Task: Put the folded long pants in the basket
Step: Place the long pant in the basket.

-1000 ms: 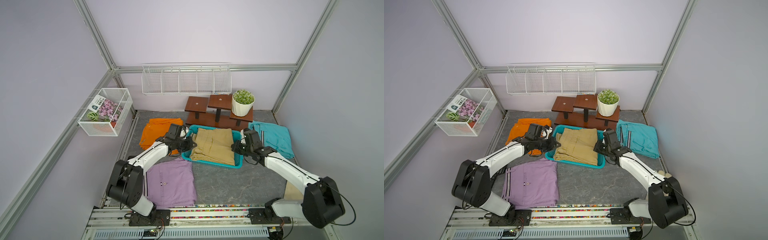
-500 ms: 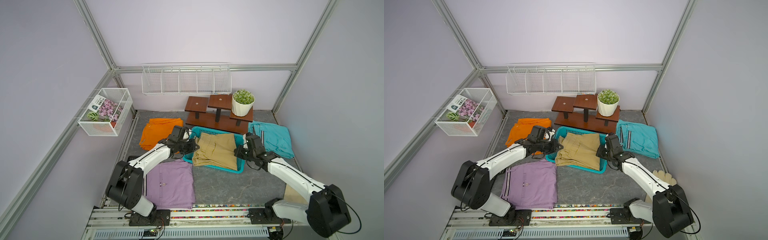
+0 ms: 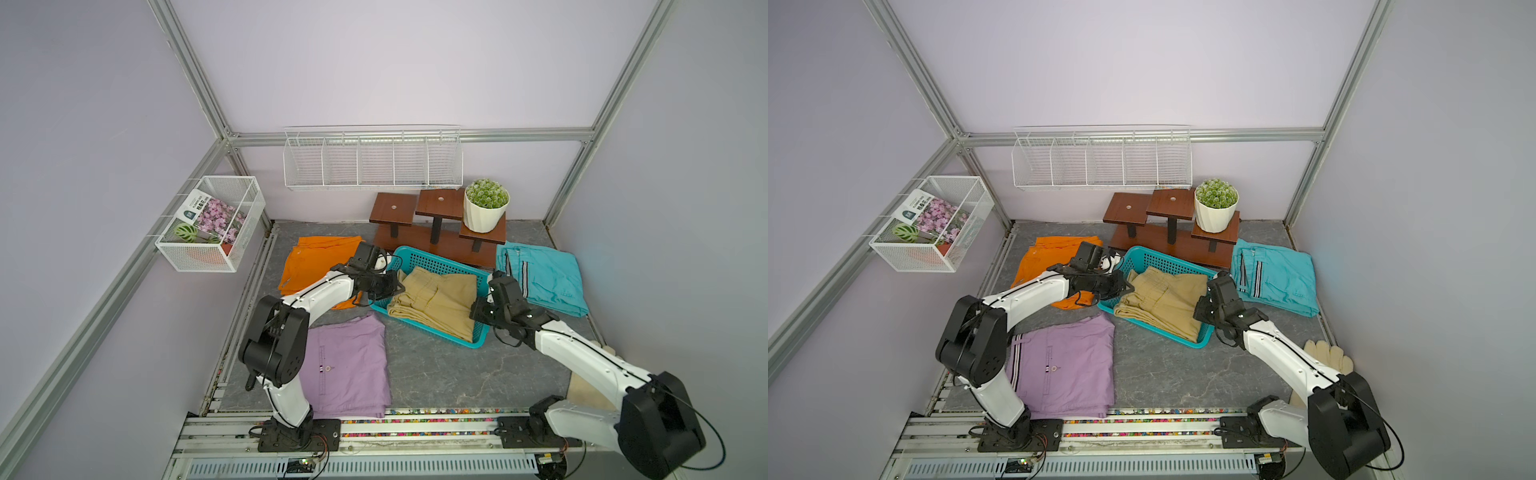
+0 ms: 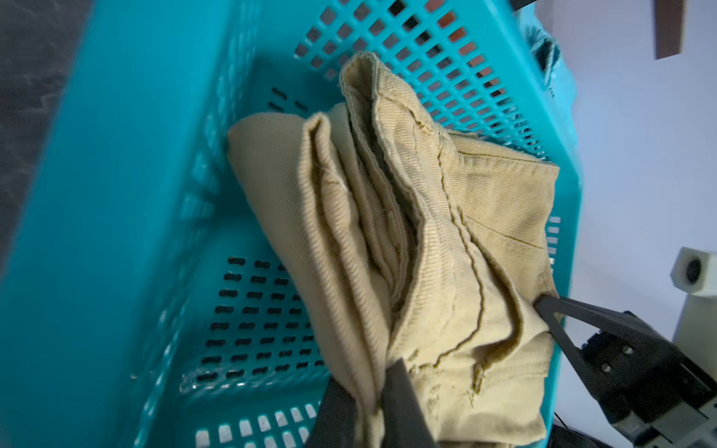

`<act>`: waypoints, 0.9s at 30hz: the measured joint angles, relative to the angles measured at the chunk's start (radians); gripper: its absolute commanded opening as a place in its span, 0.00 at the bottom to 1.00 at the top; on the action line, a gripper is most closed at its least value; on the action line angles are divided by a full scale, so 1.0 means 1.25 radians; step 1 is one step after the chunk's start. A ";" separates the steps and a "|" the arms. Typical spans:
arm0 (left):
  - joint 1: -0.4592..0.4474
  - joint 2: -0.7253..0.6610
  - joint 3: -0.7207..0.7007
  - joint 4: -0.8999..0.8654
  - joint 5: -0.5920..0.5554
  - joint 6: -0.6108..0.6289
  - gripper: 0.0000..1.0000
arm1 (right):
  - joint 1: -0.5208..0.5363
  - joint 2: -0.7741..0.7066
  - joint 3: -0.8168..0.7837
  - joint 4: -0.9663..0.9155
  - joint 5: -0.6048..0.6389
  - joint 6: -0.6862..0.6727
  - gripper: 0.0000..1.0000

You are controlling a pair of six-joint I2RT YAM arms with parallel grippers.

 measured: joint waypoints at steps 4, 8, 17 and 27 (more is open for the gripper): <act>0.016 0.048 0.063 -0.008 0.013 0.008 0.00 | 0.011 0.031 0.009 0.019 0.019 -0.001 0.01; 0.018 0.086 0.119 -0.038 0.013 0.015 0.00 | 0.020 0.045 0.016 0.027 0.034 -0.007 0.04; 0.018 0.127 0.188 -0.110 0.001 0.022 0.00 | 0.050 0.042 0.026 0.011 0.085 -0.028 0.28; 0.023 0.041 0.145 -0.122 -0.098 0.020 0.79 | 0.056 -0.071 0.070 -0.113 0.169 -0.062 0.43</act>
